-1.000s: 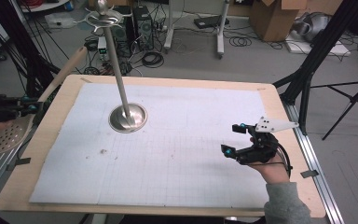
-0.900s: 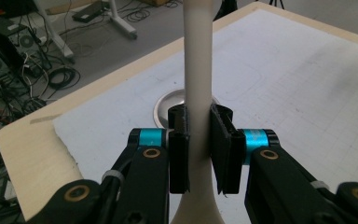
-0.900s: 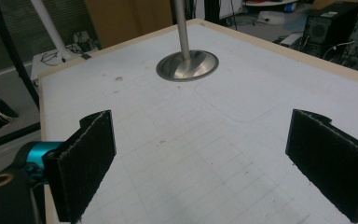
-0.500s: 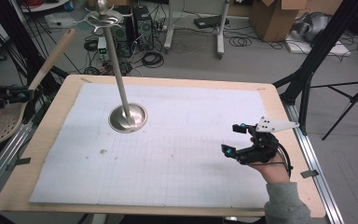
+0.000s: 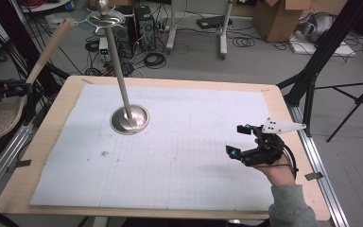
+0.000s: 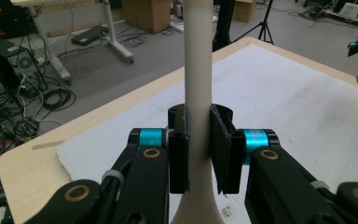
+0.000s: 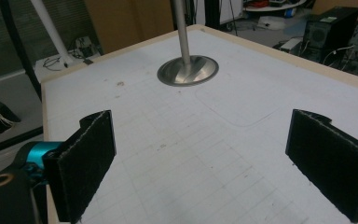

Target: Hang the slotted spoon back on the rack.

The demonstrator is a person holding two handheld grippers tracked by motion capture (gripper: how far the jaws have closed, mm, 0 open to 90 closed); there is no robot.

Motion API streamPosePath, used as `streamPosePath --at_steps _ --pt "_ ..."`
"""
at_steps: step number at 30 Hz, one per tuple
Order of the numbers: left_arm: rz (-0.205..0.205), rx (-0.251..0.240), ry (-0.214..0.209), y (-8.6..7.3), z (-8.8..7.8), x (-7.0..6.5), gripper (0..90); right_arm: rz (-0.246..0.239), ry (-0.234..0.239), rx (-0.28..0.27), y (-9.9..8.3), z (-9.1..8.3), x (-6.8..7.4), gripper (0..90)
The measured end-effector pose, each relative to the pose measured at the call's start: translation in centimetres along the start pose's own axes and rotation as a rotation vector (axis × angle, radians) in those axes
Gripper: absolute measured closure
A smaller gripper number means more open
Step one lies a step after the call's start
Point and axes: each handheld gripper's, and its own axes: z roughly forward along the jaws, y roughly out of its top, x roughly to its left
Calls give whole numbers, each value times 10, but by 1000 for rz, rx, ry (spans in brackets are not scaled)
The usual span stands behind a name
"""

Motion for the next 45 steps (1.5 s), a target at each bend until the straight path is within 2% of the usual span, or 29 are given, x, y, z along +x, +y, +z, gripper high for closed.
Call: streamPosePath --at_steps 4,10,22,34,45 --pt "-17 -2 7 0 0 3 777 5 -1 -8 0 -3 0 73" --pt "-14 -1 -29 2 7 4 777 4 -5 -8 0 -3 -1 72" --pt "-38 -5 -59 0 14 9 777 10 -10 -8 -1 -5 -2 72" --pt "-39 -2 -88 -1 22 6 777 5 -11 -5 -1 -4 -2 73" --pt "-49 8 -108 -3 39 3 777 8 -10 -6 -1 -4 -2 73"
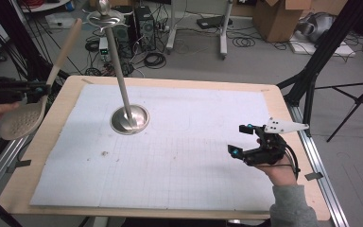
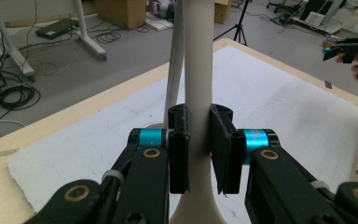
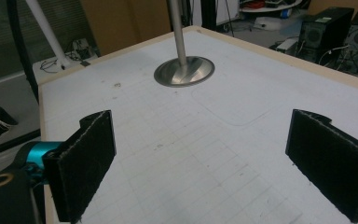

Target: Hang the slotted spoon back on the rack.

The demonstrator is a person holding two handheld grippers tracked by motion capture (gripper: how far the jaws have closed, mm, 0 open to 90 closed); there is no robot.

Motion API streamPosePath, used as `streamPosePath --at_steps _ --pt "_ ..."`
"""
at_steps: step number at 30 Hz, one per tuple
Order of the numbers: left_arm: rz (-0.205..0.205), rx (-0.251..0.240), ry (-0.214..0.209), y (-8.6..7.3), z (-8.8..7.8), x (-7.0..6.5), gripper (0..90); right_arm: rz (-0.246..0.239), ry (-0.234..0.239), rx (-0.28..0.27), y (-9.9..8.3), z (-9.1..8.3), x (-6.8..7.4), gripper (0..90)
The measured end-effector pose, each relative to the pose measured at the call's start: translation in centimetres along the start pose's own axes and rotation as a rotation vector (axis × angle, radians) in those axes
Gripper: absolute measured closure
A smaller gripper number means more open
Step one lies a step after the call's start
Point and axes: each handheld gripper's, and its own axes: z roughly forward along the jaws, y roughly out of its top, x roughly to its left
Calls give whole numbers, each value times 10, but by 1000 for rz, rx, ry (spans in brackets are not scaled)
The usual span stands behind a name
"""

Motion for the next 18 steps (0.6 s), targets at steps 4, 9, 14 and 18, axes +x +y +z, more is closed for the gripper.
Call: streamPosePath --at_steps 4,9,14,18 --pt "0 17 2 0 8 -1 777 1 0 -3 0 0 0 73" --pt "-2 35 14 -1 19 -2 777 -2 -1 1 0 0 0 73" --pt "-2 59 18 -1 30 -3 777 3 1 0 0 0 0 73" --pt "-9 63 25 -1 36 -5 777 3 -2 -2 0 -1 0 73"
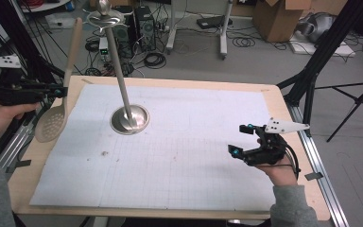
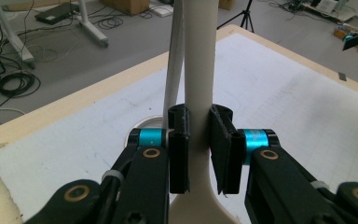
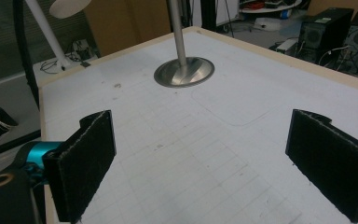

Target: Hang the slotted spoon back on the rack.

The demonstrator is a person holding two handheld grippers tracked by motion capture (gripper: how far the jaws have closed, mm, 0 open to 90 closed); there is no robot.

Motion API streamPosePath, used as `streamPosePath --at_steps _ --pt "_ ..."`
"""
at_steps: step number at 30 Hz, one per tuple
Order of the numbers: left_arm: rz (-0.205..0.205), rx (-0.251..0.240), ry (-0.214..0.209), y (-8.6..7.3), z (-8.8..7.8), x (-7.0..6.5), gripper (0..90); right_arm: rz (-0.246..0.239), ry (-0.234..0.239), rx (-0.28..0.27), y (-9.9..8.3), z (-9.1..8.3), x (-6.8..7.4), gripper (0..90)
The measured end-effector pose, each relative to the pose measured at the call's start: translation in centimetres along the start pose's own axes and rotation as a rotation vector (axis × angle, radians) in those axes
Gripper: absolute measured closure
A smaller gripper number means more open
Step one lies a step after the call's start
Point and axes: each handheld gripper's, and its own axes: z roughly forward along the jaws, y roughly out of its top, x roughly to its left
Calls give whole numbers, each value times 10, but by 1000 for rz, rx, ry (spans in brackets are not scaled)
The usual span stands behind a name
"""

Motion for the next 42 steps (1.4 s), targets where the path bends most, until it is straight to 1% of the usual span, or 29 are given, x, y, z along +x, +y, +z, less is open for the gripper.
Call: streamPosePath --at_steps 3,7,17,24,30,34,35,37,39,41,42 --pt "-2 7 -3 1 5 -1 777 -2 2 -2 0 0 0 73" --pt "6 30 8 5 11 -2 777 -6 1 3 0 1 0 73" --pt "1 46 28 8 24 -5 777 -4 3 0 0 1 0 72" --pt "-2 67 38 9 33 -6 776 -4 3 0 0 1 1 73" --pt "-10 67 43 10 40 -7 776 -4 3 1 0 1 1 73" --pt "-2 79 49 10 45 -8 775 -2 5 0 0 1 1 73" --pt "-6 76 50 10 47 -8 775 -2 5 0 0 1 1 73" --pt "-1 81 51 10 49 -8 775 -4 4 -1 0 0 0 73" --pt "-6 78 53 11 53 -9 775 -4 4 -2 0 0 1 73" --pt "0 83 58 11 55 -8 775 -3 3 -3 0 0 0 73" --pt "-3 81 56 11 56 -8 775 -2 4 -3 0 0 0 72"
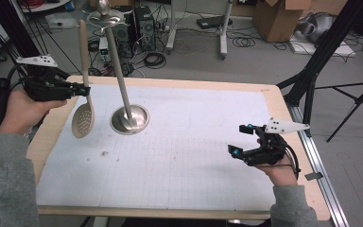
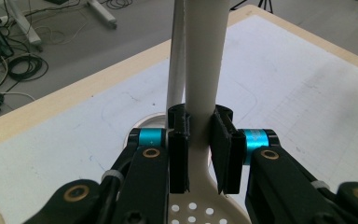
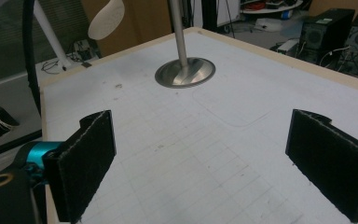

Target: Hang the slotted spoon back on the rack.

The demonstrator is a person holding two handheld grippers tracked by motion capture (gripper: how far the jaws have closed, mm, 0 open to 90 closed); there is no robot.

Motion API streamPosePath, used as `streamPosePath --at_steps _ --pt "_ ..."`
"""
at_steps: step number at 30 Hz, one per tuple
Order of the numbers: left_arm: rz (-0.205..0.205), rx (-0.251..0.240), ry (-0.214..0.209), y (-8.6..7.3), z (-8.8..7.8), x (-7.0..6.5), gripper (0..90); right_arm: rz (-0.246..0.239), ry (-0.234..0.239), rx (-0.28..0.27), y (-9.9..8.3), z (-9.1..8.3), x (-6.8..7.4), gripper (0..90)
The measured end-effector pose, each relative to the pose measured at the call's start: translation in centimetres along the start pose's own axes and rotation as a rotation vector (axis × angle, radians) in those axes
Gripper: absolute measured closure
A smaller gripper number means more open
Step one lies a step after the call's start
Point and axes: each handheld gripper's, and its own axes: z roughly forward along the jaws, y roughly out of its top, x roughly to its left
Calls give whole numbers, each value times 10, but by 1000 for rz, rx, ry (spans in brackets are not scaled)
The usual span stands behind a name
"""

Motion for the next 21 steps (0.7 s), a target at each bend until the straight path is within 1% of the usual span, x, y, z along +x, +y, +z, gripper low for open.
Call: streamPosePath --at_steps 3,4,5,6,8,12,17,19,21 --pt "1 -3 -2 0 4 0 775 2 0 -1 0 0 0 73" --pt "-5 -8 -3 0 5 0 774 4 1 0 0 0 0 72" --pt "1 -5 -2 0 6 0 775 3 1 0 0 0 0 73" --pt "-4 -8 -1 0 7 0 774 0 1 0 0 0 0 73" --pt "-2 -6 0 0 9 -1 774 3 2 4 0 1 0 73" --pt "8 -7 16 1 11 -1 772 -1 1 0 0 0 0 73" --pt "19 -8 22 0 11 -1 766 2 0 -1 0 -1 0 73" --pt "28 -22 16 -1 11 -1 736 -1 0 1 0 0 0 73" --pt "24 -48 0 -4 11 -1 645 -1 0 7 0 1 0 72"
